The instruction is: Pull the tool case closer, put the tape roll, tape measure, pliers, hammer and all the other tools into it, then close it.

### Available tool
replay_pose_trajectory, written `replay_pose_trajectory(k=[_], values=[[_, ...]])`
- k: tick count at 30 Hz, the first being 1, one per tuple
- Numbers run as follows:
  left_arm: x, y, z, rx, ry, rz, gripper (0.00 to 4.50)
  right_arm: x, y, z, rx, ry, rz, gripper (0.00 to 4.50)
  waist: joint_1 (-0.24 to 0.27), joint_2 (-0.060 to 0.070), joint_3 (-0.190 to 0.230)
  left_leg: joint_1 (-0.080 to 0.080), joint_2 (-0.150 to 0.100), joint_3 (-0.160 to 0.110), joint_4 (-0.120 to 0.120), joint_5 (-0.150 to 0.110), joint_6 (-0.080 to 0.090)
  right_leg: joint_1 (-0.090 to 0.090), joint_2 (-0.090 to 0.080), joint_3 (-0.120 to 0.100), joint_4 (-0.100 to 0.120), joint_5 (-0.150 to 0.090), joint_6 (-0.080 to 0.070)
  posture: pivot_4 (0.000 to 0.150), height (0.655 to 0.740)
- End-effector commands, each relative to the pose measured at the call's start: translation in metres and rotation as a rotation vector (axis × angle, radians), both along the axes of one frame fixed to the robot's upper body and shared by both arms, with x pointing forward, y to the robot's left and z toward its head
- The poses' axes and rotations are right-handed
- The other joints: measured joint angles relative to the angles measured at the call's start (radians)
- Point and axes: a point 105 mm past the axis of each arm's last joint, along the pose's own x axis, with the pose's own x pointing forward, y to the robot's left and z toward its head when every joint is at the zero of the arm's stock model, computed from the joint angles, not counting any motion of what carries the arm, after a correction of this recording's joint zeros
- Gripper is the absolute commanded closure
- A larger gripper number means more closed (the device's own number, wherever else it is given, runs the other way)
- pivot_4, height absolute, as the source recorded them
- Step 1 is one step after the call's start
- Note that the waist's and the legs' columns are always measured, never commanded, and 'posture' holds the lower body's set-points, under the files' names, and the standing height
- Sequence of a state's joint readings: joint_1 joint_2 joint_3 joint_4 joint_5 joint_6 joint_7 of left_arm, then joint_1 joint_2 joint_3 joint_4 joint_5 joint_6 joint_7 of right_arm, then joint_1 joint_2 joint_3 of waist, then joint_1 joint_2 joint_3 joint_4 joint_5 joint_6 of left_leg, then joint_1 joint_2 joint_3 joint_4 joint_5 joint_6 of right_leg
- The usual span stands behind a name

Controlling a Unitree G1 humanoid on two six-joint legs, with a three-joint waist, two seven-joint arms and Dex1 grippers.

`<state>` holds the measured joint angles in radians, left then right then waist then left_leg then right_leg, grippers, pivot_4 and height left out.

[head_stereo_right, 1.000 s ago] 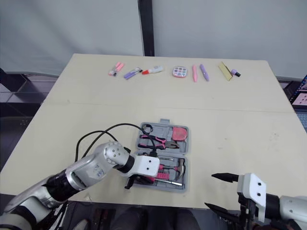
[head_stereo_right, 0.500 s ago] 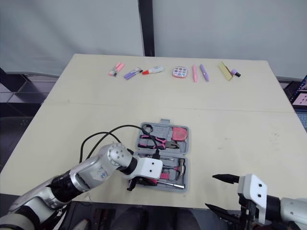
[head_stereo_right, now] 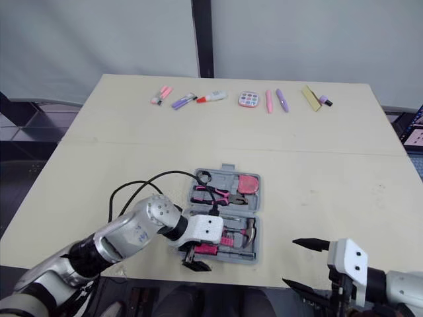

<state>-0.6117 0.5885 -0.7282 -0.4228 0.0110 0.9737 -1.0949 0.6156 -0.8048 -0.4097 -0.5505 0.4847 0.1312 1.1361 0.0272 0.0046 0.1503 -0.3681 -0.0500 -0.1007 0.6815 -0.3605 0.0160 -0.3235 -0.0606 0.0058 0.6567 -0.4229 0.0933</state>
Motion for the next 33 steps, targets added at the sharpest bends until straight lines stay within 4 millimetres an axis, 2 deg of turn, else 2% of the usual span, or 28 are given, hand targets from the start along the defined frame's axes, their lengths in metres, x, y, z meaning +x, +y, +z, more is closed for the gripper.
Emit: replay_pose_trajectory(k=[1, 4, 6, 8, 12, 14, 22, 33], values=[[-0.005, -0.001, 0.023, -0.088, 0.04, 0.038, 0.2, 0.0, 0.003, 0.005, 0.004, -0.026, 0.009, 0.0, 0.0, 0.0, 0.0, 0.0, 0.0, 0.0, 0.0, 0.0, 0.0, 0.0, 0.0, 0.0, 0.0, 0.0, 0.0, 0.15, 0.7336], [-0.005, 0.005, 0.034, -0.174, 0.03, 0.081, 0.2, 0.001, 0.003, 0.005, 0.007, -0.028, 0.008, 0.0, -0.002, 0.0, 0.0, 0.0, 0.0, -0.001, 0.0, 0.0, 0.0, 0.0, 0.0, 0.0, 0.0, 0.0, 0.0, 0.15, 0.7336], [-0.003, 0.011, 0.036, -0.24, 0.009, 0.105, 0.7, 0.001, 0.004, 0.005, 0.011, -0.03, 0.007, 0.0, -0.003, 0.0, 0.0, 0.0, 0.0, 0.0, -0.001, 0.0, 0.0, 0.0, 0.0, 0.0, 0.0, 0.0, 0.0, 0.15, 0.7336], [-0.006, 0.02, 0.036, -0.298, 0.003, 0.11, 1.53, 0.001, 0.005, 0.006, 0.016, -0.034, 0.006, 0.0, -0.004, 0.0, 0.0, 0.001, 0.001, 0.0, -0.001, 0.0, 0.0, 0.0, 0.0, 0.0, 0.0, 0.0, 0.0, 0.15, 0.7336], [-0.007, 0.036, 0.032, -0.376, -0.016, 0.13, 3.63, 0.001, 0.006, 0.007, 0.022, -0.04, 0.003, 0.0, -0.001, 0.0, 0.0, 0.001, 0.001, 0.0, -0.001, 0.0, 0.0, 0.0, 0.0, 0.0, -0.001, 0.0, 0.0, 0.15, 0.7336], [-0.007, 0.041, 0.029, -0.415, -0.042, 0.122, 4.39, 0.002, 0.005, 0.008, 0.022, -0.042, 0.002, 0.0, 0.001, 0.001, 0.0, 0.0, 0.0, -0.001, -0.001, 0.0, 0.0, 0.0, -0.001, 0.0, -0.002, 0.0, 0.0, 0.15, 0.7336], [0.003, 0.044, 0.006, -0.529, -0.229, 0.044, 4.39, 0.006, 0.004, 0.01, 0.016, -0.056, -0.002, 0.0, -0.001, 0.001, 0.0, 0.001, 0.0, 0.0, -0.001, 0.0, 0.0, 0.0, -0.001, -0.001, -0.003, 0.0, 0.0, 0.15, 0.7336], [-0.004, 0.034, -0.017, -0.584, -0.194, -0.046, 4.39, 0.008, 0.002, 0.014, 0.003, -0.063, -0.005, 0.0, -0.003, 0.001, 0.0, 0.001, 0.0, 0.0, -0.001, 0.0, 0.0, 0.0, 0.0, -0.001, 0.0, 0.0, 0.0, 0.15, 0.7336]])
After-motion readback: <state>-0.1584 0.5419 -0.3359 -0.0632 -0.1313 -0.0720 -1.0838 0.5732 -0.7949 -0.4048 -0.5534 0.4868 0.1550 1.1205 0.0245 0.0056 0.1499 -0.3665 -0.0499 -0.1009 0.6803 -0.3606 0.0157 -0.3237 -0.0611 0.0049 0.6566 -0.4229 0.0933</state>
